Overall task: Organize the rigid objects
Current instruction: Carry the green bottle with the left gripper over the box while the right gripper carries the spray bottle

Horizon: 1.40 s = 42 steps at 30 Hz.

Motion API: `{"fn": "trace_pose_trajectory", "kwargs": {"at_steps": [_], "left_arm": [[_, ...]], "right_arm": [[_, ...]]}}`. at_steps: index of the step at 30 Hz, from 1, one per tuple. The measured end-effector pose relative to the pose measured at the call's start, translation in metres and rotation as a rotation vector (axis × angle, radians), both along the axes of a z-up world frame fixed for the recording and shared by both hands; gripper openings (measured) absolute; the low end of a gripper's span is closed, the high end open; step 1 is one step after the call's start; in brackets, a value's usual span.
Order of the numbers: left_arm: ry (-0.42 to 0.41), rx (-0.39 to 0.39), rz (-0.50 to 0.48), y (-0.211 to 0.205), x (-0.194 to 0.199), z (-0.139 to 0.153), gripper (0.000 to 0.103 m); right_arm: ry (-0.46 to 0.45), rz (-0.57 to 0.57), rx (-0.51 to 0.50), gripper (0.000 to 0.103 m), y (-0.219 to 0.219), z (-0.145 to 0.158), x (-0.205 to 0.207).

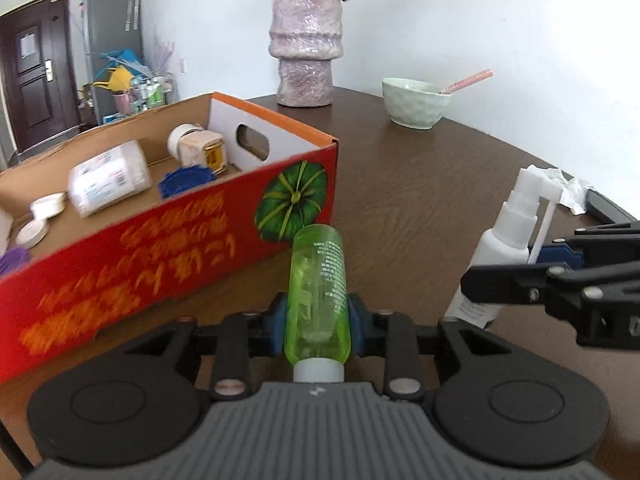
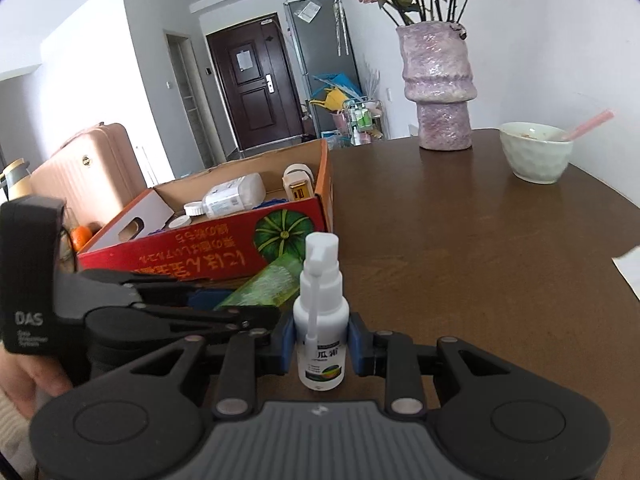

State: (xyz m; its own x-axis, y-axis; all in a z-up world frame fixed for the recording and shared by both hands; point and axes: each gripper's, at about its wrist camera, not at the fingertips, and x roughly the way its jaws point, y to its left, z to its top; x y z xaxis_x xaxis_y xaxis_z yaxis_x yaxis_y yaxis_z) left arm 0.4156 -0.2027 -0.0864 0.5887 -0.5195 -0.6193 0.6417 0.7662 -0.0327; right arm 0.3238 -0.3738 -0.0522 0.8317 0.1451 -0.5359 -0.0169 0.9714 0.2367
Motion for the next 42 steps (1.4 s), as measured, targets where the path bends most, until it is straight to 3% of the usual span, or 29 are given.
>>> {"fn": "trace_pose_trajectory", "kwargs": {"at_steps": [5,9,12,17,25,30,34,37,42], "left_arm": [[-0.059,-0.063,0.103,0.059,-0.065,0.018,0.031],[-0.141,-0.097,0.279,0.11,-0.125,0.035,0.031],[-0.149,-0.151,0.377,0.147,-0.162,0.044,0.031],[-0.259,-0.122,0.445,0.182,-0.215,0.064,0.031],[-0.333,-0.215,0.461,0.207,-0.259,0.088,0.031],[-0.34,-0.234,0.462,0.21,-0.265,0.091,0.031],[-0.332,-0.23,0.452,0.211,-0.248,0.095,0.031],[-0.345,-0.236,0.427,0.214,-0.221,0.109,0.031],[-0.331,-0.247,0.378,0.212,-0.145,0.136,0.031]], "right_arm": [[-0.037,0.006,0.014,0.026,0.014,0.002,-0.041],[-0.062,0.022,0.028,0.026,0.034,0.002,-0.069],[-0.083,0.052,-0.003,0.026,0.056,0.006,-0.091],[-0.135,0.094,-0.044,0.026,0.082,0.021,-0.126],[-0.208,0.076,-0.049,0.026,0.09,0.048,-0.167],[-0.231,0.08,-0.063,0.027,0.093,0.057,-0.169],[-0.244,0.083,-0.075,0.026,0.092,0.065,-0.155],[-0.265,0.099,-0.081,0.026,0.085,0.081,-0.129],[-0.283,0.136,-0.121,0.026,0.073,0.113,-0.061]]}}
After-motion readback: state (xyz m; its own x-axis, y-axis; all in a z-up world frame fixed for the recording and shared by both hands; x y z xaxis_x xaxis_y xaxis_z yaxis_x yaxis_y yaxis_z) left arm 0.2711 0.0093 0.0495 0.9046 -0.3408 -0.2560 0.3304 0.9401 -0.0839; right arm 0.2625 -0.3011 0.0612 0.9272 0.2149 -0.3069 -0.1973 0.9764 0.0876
